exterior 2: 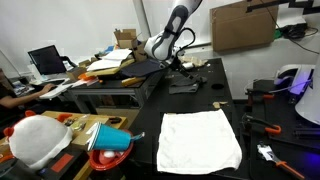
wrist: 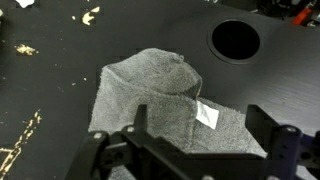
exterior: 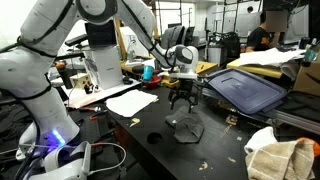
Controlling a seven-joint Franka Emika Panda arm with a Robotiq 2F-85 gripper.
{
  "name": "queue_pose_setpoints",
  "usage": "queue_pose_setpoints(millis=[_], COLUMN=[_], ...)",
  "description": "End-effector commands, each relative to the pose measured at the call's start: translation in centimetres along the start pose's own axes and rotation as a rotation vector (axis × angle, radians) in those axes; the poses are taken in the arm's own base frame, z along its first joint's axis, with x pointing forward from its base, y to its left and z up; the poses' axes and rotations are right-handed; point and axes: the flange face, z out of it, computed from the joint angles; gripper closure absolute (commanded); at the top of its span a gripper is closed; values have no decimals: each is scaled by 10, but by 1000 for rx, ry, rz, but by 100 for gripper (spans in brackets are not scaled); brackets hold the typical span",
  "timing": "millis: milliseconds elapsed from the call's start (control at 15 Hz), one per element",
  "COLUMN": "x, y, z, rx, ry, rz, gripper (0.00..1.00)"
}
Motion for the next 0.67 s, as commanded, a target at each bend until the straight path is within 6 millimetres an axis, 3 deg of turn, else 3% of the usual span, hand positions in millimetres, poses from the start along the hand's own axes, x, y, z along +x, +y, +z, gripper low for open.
queue_pose_setpoints(millis=[0, 267, 333, 467, 600], x=[-46, -113, -77, -106, -113], y=[-3, 3, 15, 15, 12], z=[-37, -80, -64, -82, -85], rx=[98, 216, 159, 190, 194], ry=[155, 199, 192, 204, 209], rz=[62, 232, 171, 205, 211], gripper=[0, 0, 0, 0, 0])
